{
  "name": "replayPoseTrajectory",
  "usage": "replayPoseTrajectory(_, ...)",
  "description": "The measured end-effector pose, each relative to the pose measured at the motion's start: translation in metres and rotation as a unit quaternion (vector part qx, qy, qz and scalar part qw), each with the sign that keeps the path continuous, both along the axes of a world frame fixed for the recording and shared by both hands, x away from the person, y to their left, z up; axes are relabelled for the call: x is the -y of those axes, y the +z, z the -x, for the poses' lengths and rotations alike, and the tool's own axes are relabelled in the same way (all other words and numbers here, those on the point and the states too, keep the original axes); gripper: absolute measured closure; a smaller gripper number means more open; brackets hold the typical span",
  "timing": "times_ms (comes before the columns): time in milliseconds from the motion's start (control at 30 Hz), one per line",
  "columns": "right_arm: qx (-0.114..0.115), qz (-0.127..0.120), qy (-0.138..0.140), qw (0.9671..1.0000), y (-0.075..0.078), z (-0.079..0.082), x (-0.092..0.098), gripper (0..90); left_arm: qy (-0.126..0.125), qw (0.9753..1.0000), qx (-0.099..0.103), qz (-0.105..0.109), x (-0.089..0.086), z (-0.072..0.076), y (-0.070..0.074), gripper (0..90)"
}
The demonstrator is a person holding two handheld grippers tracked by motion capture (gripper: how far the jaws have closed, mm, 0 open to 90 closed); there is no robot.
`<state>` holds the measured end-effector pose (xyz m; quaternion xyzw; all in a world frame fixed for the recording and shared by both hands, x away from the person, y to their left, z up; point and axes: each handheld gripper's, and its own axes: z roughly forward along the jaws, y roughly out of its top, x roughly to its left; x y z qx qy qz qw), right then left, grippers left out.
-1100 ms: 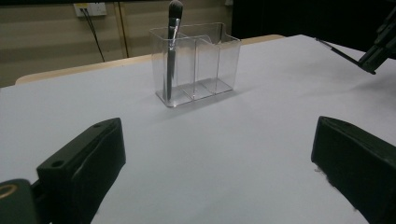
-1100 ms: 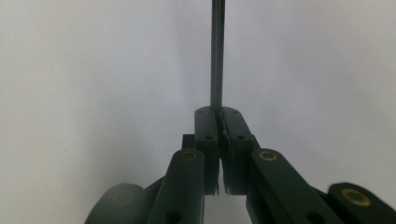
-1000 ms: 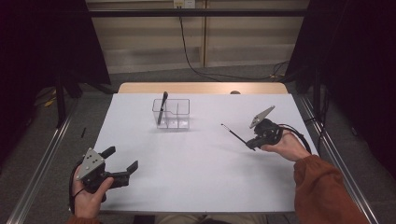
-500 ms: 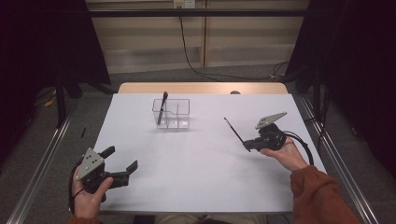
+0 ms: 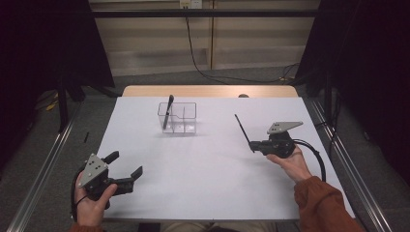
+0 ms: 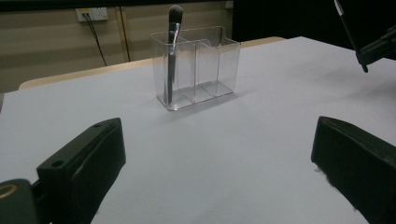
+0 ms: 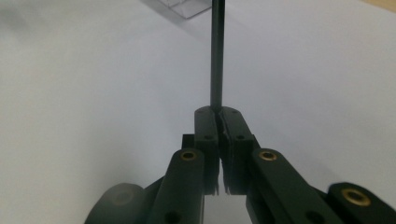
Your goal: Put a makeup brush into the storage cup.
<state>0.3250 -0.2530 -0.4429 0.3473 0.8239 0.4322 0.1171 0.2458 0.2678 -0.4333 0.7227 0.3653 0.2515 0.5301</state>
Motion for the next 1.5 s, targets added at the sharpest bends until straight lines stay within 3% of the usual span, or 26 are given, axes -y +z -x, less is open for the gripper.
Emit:
replayPoseTrajectory(233,0.036,-0.023,0.013,0.9990,0.003,0.011,-0.004,86.7,0.000,1.0000,-0.001,0.004,0.000,0.000,0.000,3.0)
replayPoseTrajectory(633,0.081,-0.057,0.005,0.9951,0.010,0.023,-0.005,86.7,-0.002,0.9999,-0.001,0.010,0.002,0.002,0.000,3.1)
replayPoseTrajectory(1100,0.084,-0.074,0.037,0.9930,0.013,0.035,-0.031,86.7,-0.013,0.9999,0.009,0.005,0.006,0.002,0.004,3.1)
replayPoseTrajectory(1200,0.083,-0.077,0.045,0.9925,0.014,0.036,-0.035,86.7,-0.016,0.9997,0.010,0.013,0.009,0.001,0.005,3.1)
replayPoseTrajectory(1500,0.081,-0.083,0.068,0.9909,0.017,0.037,-0.049,86.7,-0.054,0.9983,0.011,0.020,0.029,0.000,0.007,2.6)
